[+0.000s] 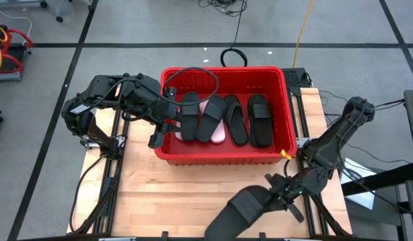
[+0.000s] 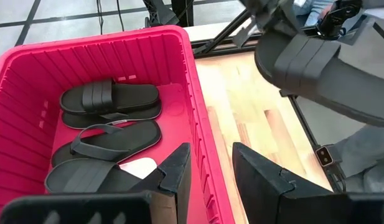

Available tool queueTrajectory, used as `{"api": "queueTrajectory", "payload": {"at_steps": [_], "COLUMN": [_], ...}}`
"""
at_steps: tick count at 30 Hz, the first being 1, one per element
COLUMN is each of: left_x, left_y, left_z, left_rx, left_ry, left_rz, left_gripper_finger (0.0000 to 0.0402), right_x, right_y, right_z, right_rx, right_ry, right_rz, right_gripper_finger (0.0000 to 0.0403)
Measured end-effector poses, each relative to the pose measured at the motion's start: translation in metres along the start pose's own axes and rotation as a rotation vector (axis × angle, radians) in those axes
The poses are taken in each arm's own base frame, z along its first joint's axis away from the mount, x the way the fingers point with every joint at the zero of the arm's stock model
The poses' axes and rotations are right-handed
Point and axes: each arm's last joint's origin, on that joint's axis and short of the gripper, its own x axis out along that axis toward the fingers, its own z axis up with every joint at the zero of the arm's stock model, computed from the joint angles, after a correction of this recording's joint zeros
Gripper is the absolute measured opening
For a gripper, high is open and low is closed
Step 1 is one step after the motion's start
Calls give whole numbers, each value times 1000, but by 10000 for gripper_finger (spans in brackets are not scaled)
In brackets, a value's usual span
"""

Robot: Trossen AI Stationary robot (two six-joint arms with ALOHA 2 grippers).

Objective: Pick and place slides into bin
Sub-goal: Put the black slipper into the red bin

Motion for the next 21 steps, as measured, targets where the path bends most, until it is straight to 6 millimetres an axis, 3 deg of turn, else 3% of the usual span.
{"api": "queueTrajectory", "payload": {"at_steps": [10, 15, 21], "left_x": [0, 0, 0], "left_y": [0, 0, 0], "left_z": [-1, -1, -1], "left_rx": [1, 2, 33], "left_ry": [6, 7, 6], "left_rz": [-5, -6, -6], "left_gripper_finger": [115, 115, 115], "right_x": [-33, -57, -87], "right_y": [22, 13, -13], "right_z": [56, 80, 102], "right_rx": [-230, -304, -346], "right_ry": [-137, -195, -239], "right_rz": [-145, -336, -516], "right_gripper_finger": [0, 0, 0]}}
